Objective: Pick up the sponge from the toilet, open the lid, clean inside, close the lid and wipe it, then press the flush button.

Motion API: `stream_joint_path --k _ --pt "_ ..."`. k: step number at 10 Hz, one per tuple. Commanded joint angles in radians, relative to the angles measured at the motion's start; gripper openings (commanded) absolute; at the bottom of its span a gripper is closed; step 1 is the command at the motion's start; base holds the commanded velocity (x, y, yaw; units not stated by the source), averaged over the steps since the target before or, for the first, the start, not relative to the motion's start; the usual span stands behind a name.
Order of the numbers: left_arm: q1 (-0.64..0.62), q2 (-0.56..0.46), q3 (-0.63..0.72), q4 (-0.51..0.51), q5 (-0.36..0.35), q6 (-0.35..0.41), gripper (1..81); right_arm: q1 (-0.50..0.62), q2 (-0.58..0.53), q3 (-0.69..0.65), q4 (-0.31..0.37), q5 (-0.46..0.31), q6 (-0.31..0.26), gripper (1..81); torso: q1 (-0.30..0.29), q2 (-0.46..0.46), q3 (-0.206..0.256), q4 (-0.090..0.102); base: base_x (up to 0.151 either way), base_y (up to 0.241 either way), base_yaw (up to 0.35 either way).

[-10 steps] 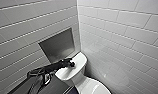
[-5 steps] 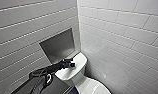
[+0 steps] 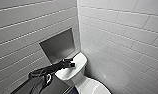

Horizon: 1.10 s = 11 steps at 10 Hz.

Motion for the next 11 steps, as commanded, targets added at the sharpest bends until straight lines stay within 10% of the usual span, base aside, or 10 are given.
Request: stream_joint_path --k 1,11 --pt "-0.131 -0.044 0.143 -0.017 0.058 -0.012 1.0 -0.014 0.003 0.008 -0.015 -0.069 -0.003 1.0 0.0 0.0 0.0 0.0 0.0 0.0 0.0" --pt "-0.24 -0.541 0.781 -0.046 0.012 -0.131 1.0 -0.005 0.005 0.003 -0.015 -0.069 -0.004 1.0 0.003 0.002 -0.001 0.0 0.0 0.0 0.0"
